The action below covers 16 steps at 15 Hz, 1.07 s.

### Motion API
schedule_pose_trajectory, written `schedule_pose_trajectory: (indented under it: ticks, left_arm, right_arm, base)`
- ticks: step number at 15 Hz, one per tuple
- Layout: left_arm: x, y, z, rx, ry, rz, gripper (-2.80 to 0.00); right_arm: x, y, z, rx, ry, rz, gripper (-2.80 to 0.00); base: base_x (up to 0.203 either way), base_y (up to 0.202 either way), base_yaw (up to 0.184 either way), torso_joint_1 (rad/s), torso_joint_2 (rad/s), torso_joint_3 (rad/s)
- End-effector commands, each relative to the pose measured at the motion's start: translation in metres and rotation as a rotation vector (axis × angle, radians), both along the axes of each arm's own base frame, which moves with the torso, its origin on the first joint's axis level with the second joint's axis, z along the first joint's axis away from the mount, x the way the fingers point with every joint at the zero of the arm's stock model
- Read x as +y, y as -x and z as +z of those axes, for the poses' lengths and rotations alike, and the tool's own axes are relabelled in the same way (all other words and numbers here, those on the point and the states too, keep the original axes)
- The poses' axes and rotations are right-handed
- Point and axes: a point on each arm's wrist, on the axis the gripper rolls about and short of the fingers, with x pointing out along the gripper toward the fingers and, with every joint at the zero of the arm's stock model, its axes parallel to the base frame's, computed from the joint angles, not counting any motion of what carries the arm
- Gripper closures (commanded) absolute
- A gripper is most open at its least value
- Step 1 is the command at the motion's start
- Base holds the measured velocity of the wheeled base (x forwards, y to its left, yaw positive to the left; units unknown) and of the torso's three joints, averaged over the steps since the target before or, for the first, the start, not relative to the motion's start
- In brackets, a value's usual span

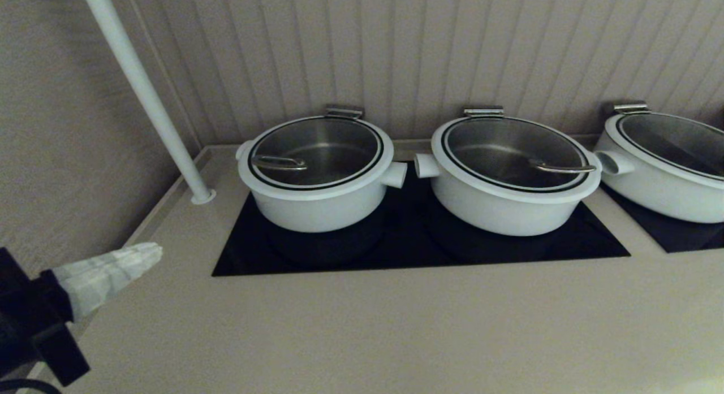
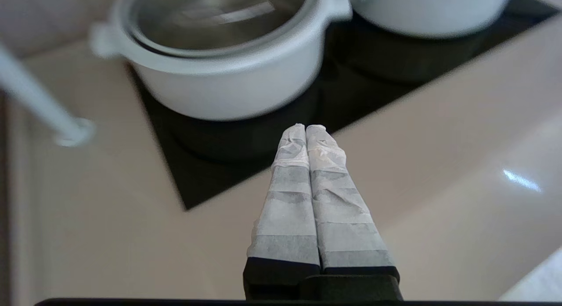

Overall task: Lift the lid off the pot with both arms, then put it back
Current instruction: Open the food pot lid a small opening with the left arm

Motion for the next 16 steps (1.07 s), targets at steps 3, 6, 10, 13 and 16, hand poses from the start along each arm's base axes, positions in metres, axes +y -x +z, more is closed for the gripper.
schedule_pose_trajectory:
  ticks: [3,6,10,13,16]
  left_arm:
    - [-0.017,-0.036,-0.012,0.07,-0.028,-0.02,0.0]
    - [-0.025,-0.058,-0.019,0.079,-0.035,-0.02,0.0]
    - [-0.033,-0.077,-0.029,0.106,-0.043,-0.019,0.0]
    - [-0.039,-0.091,-0.029,0.104,-0.043,-0.019,0.0]
    - [-0.044,-0.105,-0.028,0.111,-0.044,-0.018,0.0]
  right_arm:
    - [0.0,0.0,0.0,0.001,0.001,0.001,0.0]
    - [0.0,0.0,0.0,0.001,0.002,0.001,0.0]
    - [0.0,0.0,0.0,0.001,0.004,0.001,0.0]
    - [0.0,0.0,0.0,0.001,0.004,0.001,0.0]
    - [0.0,0.0,0.0,0.001,0.004,0.001,0.0]
  base:
    - [0.0,0.0,0.0,0.0,0.0,0.0]
    - [0.0,0.0,0.0,0.0,0.0,0.0]
    - [0.0,0.0,0.0,0.0,0.0,0.0]
    - [0.0,0.0,0.0,0.0,0.0,0.0]
    - [0.0,0.0,0.0,0.0,0.0,0.0]
